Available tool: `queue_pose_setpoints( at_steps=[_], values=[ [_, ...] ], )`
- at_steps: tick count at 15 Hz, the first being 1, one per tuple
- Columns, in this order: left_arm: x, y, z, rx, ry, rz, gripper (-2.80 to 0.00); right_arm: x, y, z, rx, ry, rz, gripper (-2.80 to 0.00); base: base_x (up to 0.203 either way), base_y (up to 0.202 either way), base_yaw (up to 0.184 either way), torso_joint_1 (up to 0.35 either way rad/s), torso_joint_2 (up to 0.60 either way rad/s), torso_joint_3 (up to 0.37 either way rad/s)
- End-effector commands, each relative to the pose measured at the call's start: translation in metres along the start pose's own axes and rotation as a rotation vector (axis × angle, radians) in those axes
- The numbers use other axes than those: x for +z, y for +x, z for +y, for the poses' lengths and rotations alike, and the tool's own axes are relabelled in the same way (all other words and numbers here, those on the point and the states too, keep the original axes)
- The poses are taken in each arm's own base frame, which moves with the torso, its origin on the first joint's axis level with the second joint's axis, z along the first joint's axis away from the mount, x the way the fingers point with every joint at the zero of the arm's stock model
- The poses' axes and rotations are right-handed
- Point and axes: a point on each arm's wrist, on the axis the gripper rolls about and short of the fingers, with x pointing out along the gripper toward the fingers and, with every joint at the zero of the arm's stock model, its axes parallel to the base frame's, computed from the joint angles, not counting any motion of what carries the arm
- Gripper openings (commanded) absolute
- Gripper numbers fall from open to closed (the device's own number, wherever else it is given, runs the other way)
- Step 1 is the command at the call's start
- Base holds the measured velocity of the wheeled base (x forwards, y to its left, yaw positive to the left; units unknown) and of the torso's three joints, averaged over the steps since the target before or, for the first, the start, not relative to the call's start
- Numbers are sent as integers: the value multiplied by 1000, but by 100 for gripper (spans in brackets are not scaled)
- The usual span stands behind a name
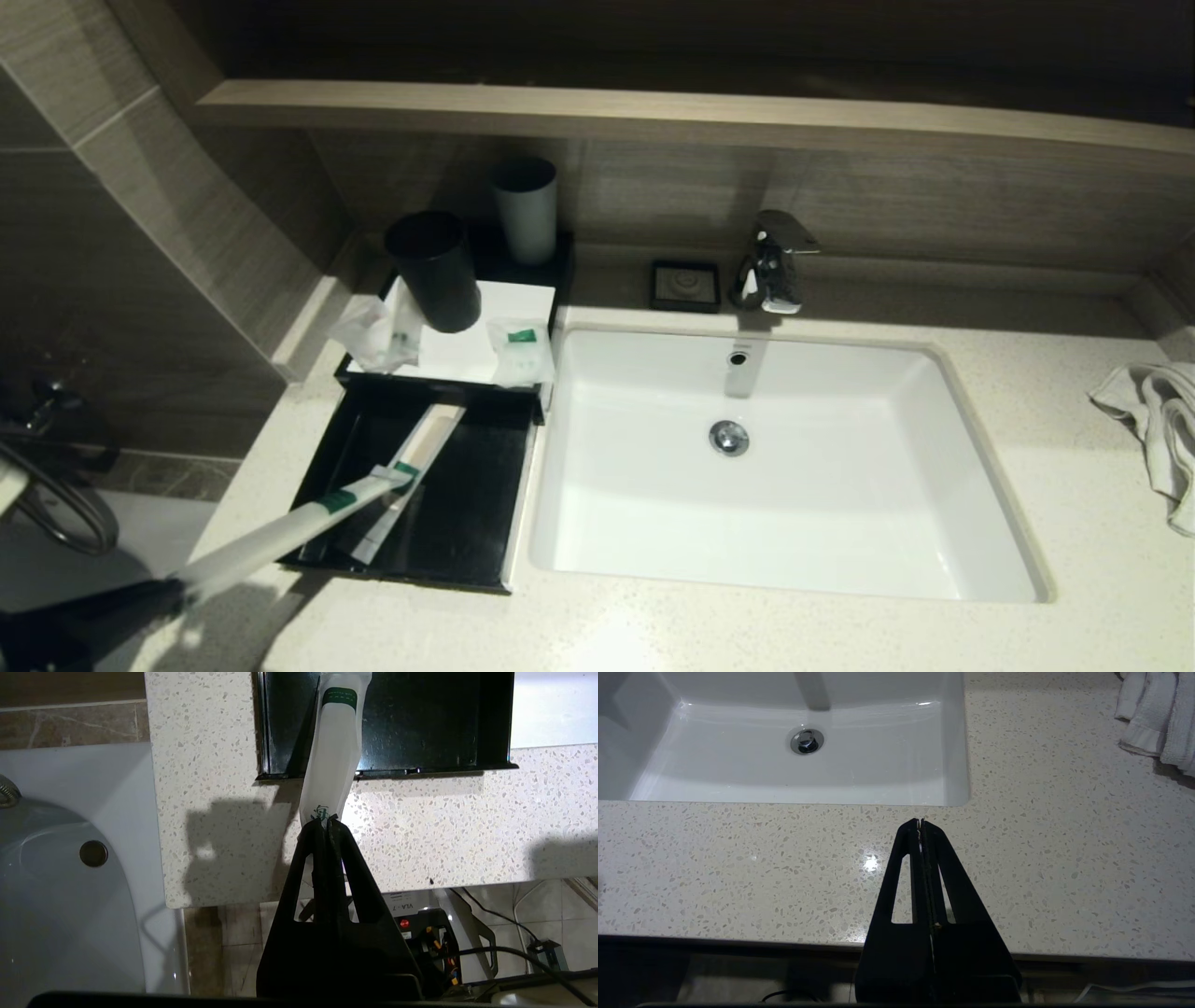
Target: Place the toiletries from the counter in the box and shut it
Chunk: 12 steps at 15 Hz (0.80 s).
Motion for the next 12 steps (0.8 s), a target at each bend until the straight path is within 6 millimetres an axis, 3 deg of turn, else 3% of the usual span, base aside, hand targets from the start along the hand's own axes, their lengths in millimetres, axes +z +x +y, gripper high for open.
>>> queue_pose_setpoints(
  at_steps=[1,7,12],
  values=[
    [7,22,-7,10,15,58,-280,0,0,0,1,0,0,-280,0,0,0,0,0,0],
    [27,59,-20,12,10,54,-280,0,0,0,1,0,0,-280,0,0,0,0,0,0],
    [36,78,-27,13,12,61,-280,0,0,0,1,0,0,-280,0,0,0,0,0,0]
  ],
)
